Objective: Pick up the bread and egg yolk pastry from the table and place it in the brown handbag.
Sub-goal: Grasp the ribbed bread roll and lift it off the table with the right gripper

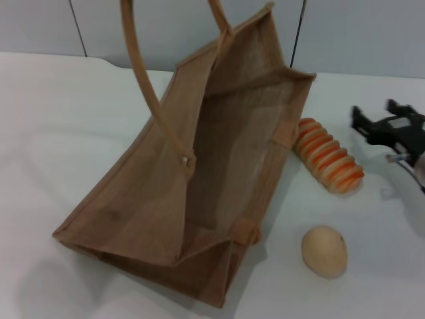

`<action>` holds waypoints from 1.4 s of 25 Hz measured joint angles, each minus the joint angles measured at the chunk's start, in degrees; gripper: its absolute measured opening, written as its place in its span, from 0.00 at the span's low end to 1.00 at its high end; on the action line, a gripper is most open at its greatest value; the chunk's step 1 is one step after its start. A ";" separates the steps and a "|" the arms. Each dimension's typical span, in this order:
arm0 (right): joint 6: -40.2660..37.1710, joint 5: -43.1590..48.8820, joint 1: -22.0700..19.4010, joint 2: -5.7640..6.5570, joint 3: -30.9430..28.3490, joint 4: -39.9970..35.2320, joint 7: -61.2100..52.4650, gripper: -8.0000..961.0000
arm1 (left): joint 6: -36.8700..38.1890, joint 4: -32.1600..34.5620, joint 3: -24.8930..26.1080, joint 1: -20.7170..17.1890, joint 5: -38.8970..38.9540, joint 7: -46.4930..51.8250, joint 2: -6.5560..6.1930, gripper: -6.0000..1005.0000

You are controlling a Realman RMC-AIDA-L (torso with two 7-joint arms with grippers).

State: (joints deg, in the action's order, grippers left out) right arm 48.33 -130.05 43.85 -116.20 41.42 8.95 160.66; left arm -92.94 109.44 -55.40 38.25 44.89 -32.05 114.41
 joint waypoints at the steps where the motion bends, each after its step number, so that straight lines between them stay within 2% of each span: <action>1: 2.11 3.12 -0.14 0.08 0.10 0.12 -2.31 0.79 | -0.24 0.13 0.22 -0.16 -0.24 0.30 -0.26 0.12; 2: 5.17 9.14 -0.43 0.36 0.14 -0.34 -7.22 0.79 | -0.51 0.20 0.40 -0.24 -0.61 0.49 -0.41 0.12; 3: 5.17 9.14 -0.43 0.36 0.14 -0.34 -7.22 0.79 | -0.87 0.24 0.58 -0.30 -1.24 0.66 -0.54 0.12; 7: 8.43 19.94 -0.68 1.47 0.98 -2.78 -17.16 0.80 | -1.55 0.62 0.81 -0.58 -2.86 0.97 -0.64 0.12; 9: 10.00 25.08 -1.40 1.96 2.13 -5.79 -22.71 0.80 | -1.89 1.20 0.82 -0.79 -3.08 1.36 -0.84 0.12; 10: 11.67 29.89 -3.03 1.96 3.22 -10.81 -28.31 0.80 | -2.12 1.86 0.98 -0.88 -3.82 1.83 -1.05 0.12; 11: 11.67 29.89 -3.03 1.96 3.22 -10.81 -28.31 0.80 | -2.12 1.86 0.98 -0.88 -3.82 1.83 -1.05 0.12; 14: 13.27 36.64 -6.14 1.01 4.17 -20.36 -36.85 0.80 | -2.51 2.52 1.98 -0.91 -4.87 2.03 -1.05 0.12; 15: 13.83 40.37 -7.80 0.35 4.47 -25.74 -41.66 0.80 | -2.65 2.57 2.32 -0.91 -4.94 2.04 -1.03 0.12; 19: 16.10 48.41 -10.11 0.00 4.89 -34.69 -50.84 0.82 | -2.87 2.91 3.11 -0.91 -5.00 2.06 -0.86 0.12; 23: 16.83 54.37 -9.35 0.15 4.90 -35.90 -54.69 0.84 | -2.92 3.04 3.19 -0.96 -5.07 2.07 -0.98 0.12; 29: 15.45 65.52 -5.90 0.24 4.90 -37.23 -63.12 0.86 | -2.96 3.15 3.20 -0.99 -5.69 2.08 -1.07 0.12; 35: 13.04 71.46 -4.18 0.24 4.88 -37.87 -67.62 0.87 | -2.96 3.15 3.20 -0.94 -5.74 2.08 -1.11 0.12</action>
State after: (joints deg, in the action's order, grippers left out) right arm 61.36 -58.60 39.67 -115.96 46.30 -28.92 93.04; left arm -95.90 112.59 -52.21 37.31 39.15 -29.97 113.30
